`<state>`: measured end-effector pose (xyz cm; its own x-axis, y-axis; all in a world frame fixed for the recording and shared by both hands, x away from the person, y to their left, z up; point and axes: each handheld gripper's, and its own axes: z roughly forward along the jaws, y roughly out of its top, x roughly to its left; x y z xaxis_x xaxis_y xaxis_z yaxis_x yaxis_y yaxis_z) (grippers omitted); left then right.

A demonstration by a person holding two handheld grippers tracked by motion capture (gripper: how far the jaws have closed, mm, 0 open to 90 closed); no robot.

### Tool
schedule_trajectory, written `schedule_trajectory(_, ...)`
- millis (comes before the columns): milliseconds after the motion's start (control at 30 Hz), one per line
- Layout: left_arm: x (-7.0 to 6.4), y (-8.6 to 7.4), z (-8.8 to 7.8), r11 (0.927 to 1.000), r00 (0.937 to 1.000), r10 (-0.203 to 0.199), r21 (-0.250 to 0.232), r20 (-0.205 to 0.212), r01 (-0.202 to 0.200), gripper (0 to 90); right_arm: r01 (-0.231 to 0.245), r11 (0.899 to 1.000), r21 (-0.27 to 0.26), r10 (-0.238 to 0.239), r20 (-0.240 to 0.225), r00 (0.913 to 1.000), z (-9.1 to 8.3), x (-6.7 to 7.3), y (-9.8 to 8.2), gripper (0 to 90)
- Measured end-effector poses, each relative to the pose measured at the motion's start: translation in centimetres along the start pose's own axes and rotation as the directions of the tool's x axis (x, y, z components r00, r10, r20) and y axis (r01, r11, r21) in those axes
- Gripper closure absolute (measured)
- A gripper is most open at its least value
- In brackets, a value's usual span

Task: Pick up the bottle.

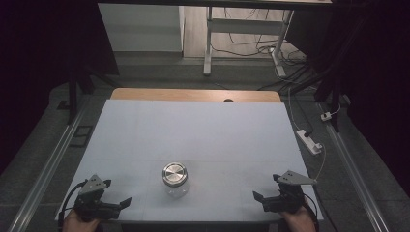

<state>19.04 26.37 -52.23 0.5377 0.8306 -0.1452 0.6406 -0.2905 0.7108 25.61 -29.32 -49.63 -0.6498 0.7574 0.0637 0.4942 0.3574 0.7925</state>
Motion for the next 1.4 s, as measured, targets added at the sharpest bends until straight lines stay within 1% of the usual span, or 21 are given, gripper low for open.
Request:
schedule_trajectory(67, -0.1, 0.0, 0.0, 1.0000, 1.0000, 0.002, 0.002, -0.008, -0.002, 0.0, -0.006, 1.000, 0.001, 0.006, -0.002, 1.0000, 0.0, 0.0, 0.0, 0.0)
schedule_trajectory(167, 0.0, 0.0, 0.0, 1.0000, 1.0000, -0.004, 0.000, 0.004, 0.004, 0.0, 0.005, 1.000, 0.008, -0.005, -0.007, 1.0000, 0.1, 0.0, 0.0, 0.0)
schedule_trajectory(267, 0.0, 0.1, 0.2, 0.9999, 1.0000, -0.003, 0.015, 0.008, 0.003, 0.0, 0.019, 1.000, 0.016, -0.019, -0.008, 0.9998, 0.1, 0.1, 0.1, 0.0)
schedule_trajectory(500, -0.5, 0.2, 0.3, 0.9992, 0.9996, 0.028, 0.027, -0.002, -0.028, 0.0, 0.025, 0.999, 0.024, -0.025, -0.014, 0.9996, 0.2, 0.2, 0.1, 0.0)
schedule_trajectory(733, -0.4, 0.3, 0.4, 0.9993, 0.9993, 0.032, 0.018, 0.019, -0.032, 0.0, 0.028, 0.999, 0.030, -0.027, -0.014, 0.9995, 0.3, 0.2, 0.1, 0.0)
schedule_trajectory(833, -0.4, 0.3, 0.3, 0.9994, 0.9989, 0.033, 0.003, 0.034, -0.033, 0.0, 0.030, 0.999, 0.031, -0.030, -0.015, 0.9994, 0.3, 0.2, 0.1, 0.0)
schedule_trajectory(1067, -0.5, 0.4, 0.1, 0.9973, 0.9962, 0.066, -0.038, 0.057, -0.063, 0.0, 0.041, 0.998, 0.042, -0.040, -0.022, 0.9989, 0.4, 0.3, 0.1, 0.0)
schedule_trajectory(1133, -0.6, 0.5, 0.0, 0.9956, 0.9951, 0.075, -0.060, 0.064, -0.071, 0.0, 0.042, 0.998, 0.043, -0.041, -0.022, 0.9989, 0.4, 0.3, 0.1, 0.0)
schedule_trajectory(1200, -0.9, 0.7, -0.2, 0.9930, 0.9929, 0.083, -0.091, 0.085, -0.076, 0.0, 0.043, 0.998, 0.043, -0.043, -0.023, 0.9988, 0.4, 0.4, 0.1, 0.0)
schedule_trajectory(1267, -1.3, 1.0, -0.1, 0.9904, 0.9898, 0.098, -0.108, 0.103, -0.087, 0.0, 0.045, 0.998, 0.046, -0.044, -0.024, 0.9987, 0.5, 0.4, 0.1, 0.0)
schedule_trajectory(1333, -1.8, 1.2, 0.1, 0.9884, 0.9869, 0.119, -0.108, 0.109, -0.107, 0.2, 0.046, 0.998, 0.046, -0.045, -0.024, 0.9987, 0.5, 0.4, 0.1, 0.0)
schedule_trajectory(1400, -2.3, 1.4, 0.4, 0.9860, 0.9841, 0.146, -0.096, 0.100, -0.137, 0.2, 0.047, 0.998, 0.045, -0.046, -0.023, 0.9987, 0.4, 0.4, 0.1, 0.0)
